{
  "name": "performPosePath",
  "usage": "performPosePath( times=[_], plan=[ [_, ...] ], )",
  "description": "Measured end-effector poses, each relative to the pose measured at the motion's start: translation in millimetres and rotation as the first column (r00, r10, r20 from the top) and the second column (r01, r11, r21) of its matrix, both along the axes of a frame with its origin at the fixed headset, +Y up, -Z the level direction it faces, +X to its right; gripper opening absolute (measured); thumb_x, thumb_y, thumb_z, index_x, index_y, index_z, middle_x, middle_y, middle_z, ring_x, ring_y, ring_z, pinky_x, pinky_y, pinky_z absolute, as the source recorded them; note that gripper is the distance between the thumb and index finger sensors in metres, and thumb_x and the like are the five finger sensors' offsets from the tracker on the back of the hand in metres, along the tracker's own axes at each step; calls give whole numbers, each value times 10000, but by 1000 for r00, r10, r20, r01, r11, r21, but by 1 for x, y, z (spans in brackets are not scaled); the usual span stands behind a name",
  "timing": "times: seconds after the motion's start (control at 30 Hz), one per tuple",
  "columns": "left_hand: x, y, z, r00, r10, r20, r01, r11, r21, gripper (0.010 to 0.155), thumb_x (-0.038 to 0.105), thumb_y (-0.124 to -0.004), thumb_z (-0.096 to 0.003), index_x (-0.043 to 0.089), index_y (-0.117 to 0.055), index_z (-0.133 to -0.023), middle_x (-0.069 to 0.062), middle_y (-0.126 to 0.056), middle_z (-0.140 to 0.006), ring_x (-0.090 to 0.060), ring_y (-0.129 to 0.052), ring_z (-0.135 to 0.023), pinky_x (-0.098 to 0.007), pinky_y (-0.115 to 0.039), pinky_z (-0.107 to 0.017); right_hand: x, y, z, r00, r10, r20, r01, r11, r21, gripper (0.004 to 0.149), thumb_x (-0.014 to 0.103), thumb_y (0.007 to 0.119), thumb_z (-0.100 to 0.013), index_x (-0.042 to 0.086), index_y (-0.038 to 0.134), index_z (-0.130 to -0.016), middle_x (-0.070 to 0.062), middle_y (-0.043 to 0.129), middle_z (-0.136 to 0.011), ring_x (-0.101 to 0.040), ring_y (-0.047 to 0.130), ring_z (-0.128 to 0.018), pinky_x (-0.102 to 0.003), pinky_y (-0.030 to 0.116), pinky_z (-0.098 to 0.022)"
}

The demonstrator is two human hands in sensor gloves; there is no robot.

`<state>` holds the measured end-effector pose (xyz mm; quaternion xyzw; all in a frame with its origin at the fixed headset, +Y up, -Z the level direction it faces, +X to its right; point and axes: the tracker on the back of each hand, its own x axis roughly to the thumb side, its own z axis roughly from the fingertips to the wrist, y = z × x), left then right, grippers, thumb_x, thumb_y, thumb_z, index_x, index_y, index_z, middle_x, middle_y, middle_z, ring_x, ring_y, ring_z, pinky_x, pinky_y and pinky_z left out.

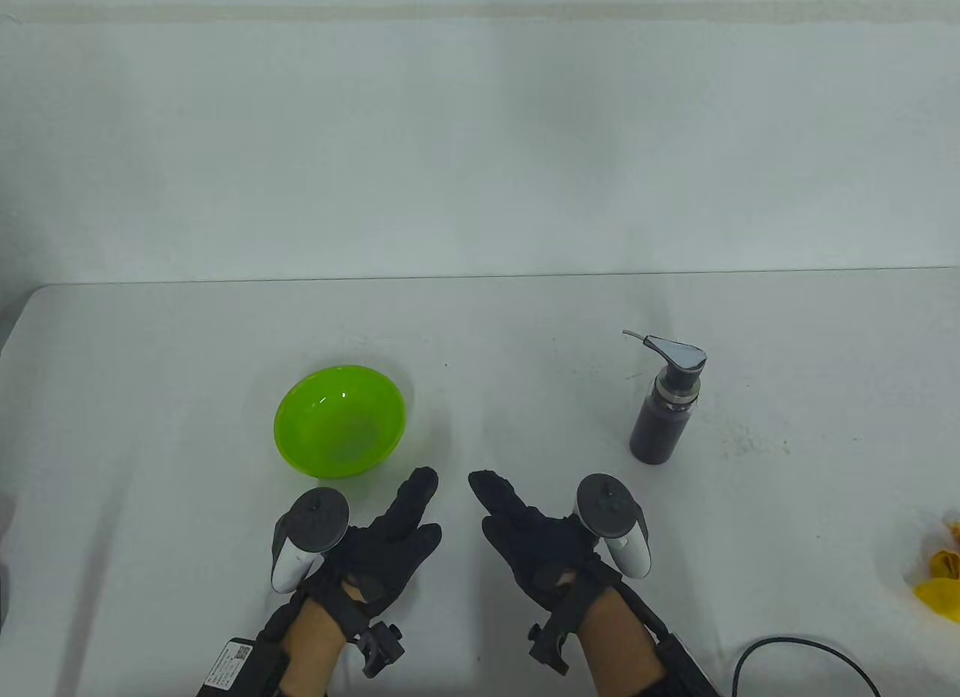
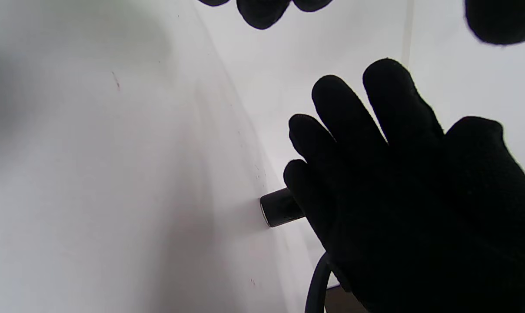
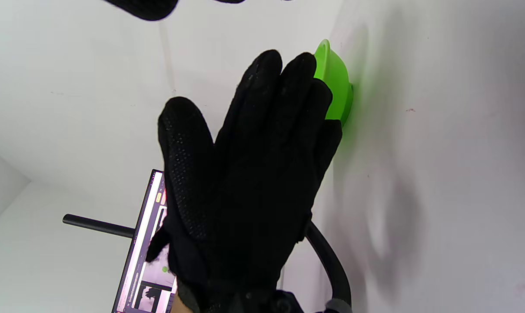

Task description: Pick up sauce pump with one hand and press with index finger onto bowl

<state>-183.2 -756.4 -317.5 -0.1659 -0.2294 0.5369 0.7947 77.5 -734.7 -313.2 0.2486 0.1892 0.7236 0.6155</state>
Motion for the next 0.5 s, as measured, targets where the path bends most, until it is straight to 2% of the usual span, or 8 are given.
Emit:
performPosePath(
  times=[0.5],
  plan=[
    [1, -1, -1, 1000, -11, 2, 11, 1000, -2, 978, 771, -638, -435, 216, -226, -1126, -113, -274, -1194, -446, -218, -1108, -608, -309, -765, -2, 4, 2, 1000, -24, -7, 24, 1000, 3, 633, 492, 565, -556, 222, 320, -1074, -170, 262, -1161, -471, 197, -1046, -604, 220, -707]
  ],
)
